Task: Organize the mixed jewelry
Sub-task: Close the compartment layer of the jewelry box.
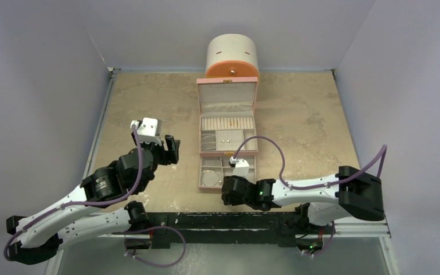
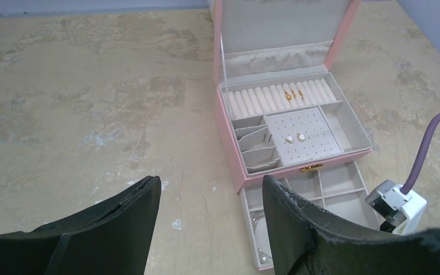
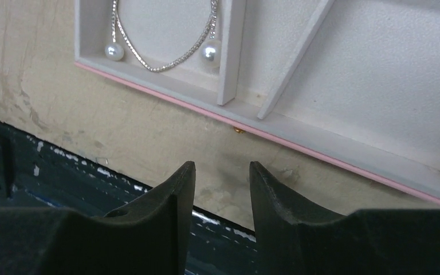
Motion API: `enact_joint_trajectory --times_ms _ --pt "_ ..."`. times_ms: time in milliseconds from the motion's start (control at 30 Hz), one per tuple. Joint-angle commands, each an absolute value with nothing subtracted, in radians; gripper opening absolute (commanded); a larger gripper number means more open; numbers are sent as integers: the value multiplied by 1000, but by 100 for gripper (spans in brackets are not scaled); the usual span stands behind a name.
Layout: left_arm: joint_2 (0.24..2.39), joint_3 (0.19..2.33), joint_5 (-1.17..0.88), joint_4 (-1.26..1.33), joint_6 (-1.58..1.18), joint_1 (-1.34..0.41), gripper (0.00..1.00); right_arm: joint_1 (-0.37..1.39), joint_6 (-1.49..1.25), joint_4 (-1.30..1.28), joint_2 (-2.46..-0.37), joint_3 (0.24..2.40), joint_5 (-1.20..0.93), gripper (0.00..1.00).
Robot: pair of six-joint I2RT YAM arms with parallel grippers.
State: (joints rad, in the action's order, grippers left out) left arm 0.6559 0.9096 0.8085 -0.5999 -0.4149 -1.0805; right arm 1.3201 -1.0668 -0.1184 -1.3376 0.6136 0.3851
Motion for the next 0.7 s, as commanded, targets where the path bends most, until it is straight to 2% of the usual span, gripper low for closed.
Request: enact_joint_trajectory --times_ms 0,267,667 --pt "652 908 825 -563 -400 -1083 65 1347 -1229 -137 -1405 703 524 44" --pt "648 901 814 -565 -394 -1083 65 1349 -1388 -243 -1479 749 605 41" --pt "652 901 809 -565 -391 -1083 65 1349 -1452 -301 -1534 769 611 39"
